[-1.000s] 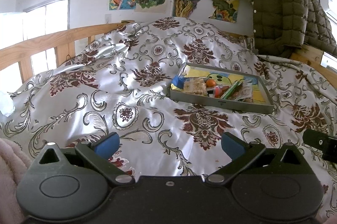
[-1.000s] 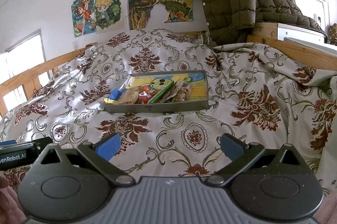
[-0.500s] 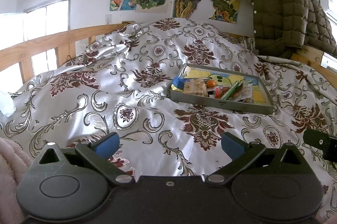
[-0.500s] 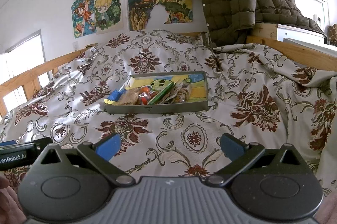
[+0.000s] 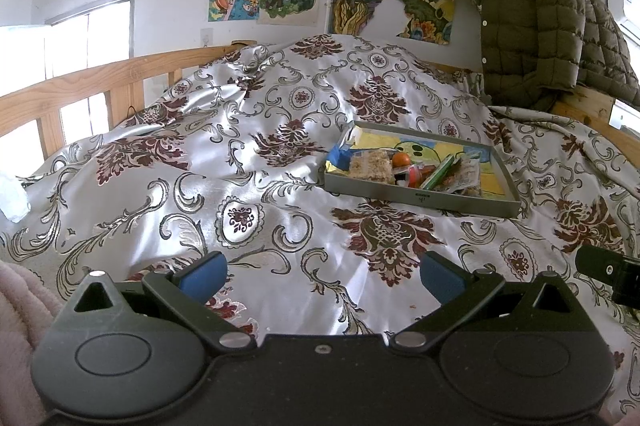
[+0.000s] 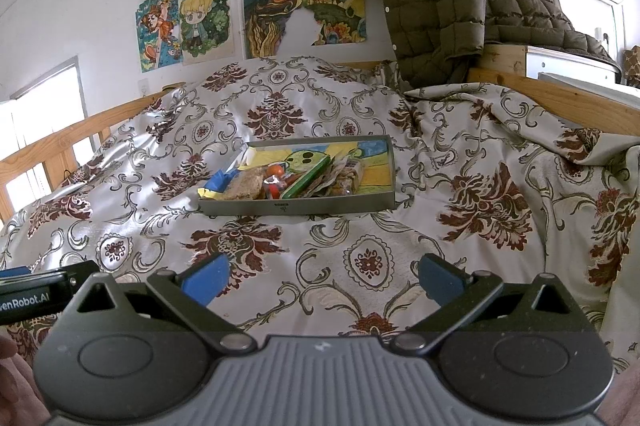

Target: Organize snacks

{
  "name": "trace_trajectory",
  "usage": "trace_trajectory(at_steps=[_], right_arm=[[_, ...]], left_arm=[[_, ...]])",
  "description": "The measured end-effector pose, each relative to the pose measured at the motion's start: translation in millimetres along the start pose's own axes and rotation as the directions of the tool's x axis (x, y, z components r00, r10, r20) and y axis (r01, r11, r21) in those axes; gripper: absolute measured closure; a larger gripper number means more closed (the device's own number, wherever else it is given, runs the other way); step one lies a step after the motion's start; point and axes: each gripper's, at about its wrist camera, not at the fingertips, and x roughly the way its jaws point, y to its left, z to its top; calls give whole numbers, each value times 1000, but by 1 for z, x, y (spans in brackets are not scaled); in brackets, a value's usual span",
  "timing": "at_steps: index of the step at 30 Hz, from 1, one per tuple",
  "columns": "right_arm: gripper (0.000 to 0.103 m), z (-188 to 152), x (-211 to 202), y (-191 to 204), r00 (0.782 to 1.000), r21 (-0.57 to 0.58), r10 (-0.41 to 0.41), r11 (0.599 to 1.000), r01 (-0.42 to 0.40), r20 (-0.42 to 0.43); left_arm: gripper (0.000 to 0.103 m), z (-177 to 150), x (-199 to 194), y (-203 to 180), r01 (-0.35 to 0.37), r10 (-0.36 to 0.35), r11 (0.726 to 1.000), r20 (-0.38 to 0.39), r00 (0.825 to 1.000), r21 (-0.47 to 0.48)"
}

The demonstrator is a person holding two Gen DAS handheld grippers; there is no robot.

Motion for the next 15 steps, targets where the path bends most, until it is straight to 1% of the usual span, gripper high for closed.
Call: trace_trajectory(at_steps=[15], right_arm=[[0, 0, 0, 0, 1000, -1, 1, 1000, -1, 0]], left_arm=[[1, 0, 0, 0, -1, 1, 1000, 1, 1000, 3]])
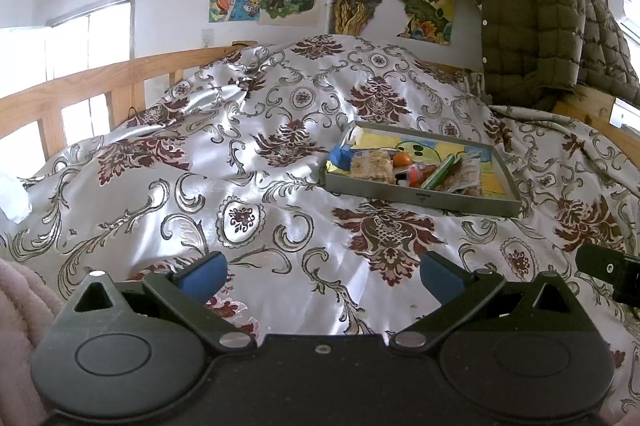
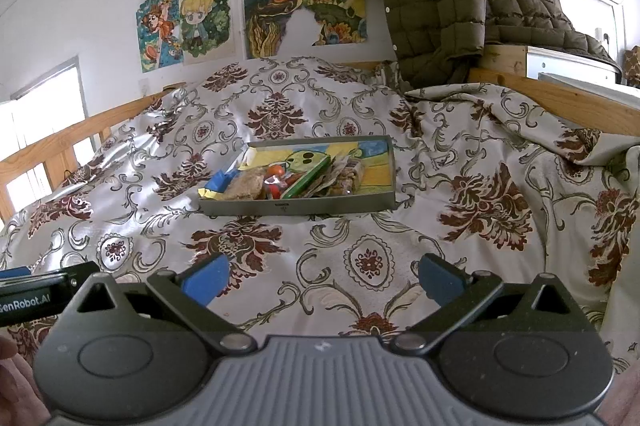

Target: Organize snacks

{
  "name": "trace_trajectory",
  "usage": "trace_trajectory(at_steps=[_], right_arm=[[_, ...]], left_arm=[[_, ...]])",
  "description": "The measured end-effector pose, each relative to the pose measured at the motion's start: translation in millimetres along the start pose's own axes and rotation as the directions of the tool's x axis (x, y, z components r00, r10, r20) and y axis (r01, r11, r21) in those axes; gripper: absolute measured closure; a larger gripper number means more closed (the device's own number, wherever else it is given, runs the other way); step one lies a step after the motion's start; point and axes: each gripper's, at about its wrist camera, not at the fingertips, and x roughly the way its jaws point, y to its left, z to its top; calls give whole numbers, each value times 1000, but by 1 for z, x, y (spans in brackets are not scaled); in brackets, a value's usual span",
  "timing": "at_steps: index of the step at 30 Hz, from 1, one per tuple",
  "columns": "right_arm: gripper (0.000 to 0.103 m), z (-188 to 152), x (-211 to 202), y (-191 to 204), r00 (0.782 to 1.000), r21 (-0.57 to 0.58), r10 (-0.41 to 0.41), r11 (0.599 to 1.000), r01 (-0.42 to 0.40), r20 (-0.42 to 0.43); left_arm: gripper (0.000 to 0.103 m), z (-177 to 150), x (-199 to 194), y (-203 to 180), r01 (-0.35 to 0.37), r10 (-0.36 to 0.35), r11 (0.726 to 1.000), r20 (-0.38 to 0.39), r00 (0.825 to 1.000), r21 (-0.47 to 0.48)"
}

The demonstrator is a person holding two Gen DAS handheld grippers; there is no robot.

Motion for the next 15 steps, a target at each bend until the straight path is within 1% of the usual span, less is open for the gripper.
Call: trace_trajectory(at_steps=[6, 10, 15], right_arm=[[0, 0, 0, 0, 1000, 0, -1, 1000, 1, 0], [0, 0, 0, 0, 1000, 0, -1, 1000, 1, -1], [0, 0, 0, 1, 1000, -1, -1, 1000, 1, 0]], left_arm=[[1, 0, 0, 0, 0, 0, 1000, -1, 1000, 4], [1, -1, 1, 4, 17, -17, 999, 4, 1000, 28], [1, 0, -2, 2, 7, -7, 999, 3, 1000, 53]])
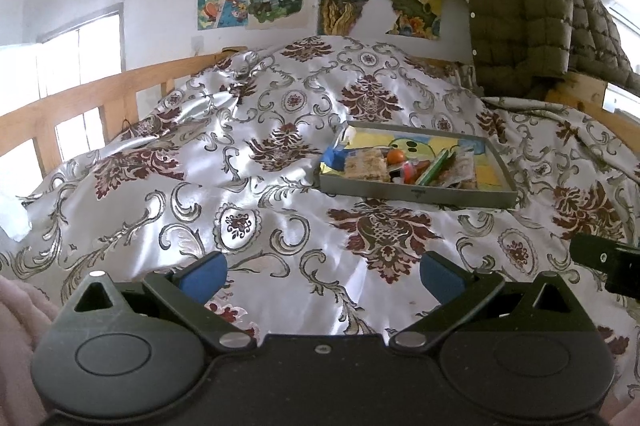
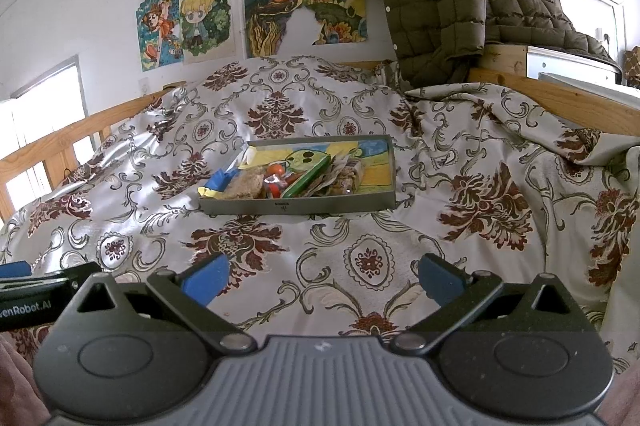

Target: Organize snacks

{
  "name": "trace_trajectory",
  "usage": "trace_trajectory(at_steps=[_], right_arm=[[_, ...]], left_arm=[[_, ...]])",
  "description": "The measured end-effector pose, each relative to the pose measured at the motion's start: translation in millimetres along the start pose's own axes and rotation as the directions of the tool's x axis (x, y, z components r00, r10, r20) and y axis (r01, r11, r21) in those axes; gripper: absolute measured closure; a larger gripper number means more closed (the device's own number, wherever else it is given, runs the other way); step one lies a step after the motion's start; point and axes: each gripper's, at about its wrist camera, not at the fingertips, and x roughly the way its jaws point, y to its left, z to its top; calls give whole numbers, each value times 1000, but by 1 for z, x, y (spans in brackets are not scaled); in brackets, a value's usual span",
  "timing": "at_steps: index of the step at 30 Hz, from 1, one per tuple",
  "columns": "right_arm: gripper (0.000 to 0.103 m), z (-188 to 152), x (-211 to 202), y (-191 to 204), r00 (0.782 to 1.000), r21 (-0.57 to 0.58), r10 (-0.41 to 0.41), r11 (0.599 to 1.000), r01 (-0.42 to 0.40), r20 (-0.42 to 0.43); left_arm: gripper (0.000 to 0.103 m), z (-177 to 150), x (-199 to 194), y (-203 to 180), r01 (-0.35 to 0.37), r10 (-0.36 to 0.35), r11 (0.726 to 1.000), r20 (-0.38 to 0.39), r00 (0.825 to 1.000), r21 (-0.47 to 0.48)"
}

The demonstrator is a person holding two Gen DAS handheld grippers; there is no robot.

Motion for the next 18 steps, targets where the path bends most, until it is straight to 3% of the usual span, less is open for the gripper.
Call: trace_trajectory(at_steps=[18], right_arm=[[0, 0, 0, 1, 1000, -2, -1, 1000, 1, -2]], left_arm=[[1, 1, 1, 1, 7, -7, 1000, -11, 1000, -23]])
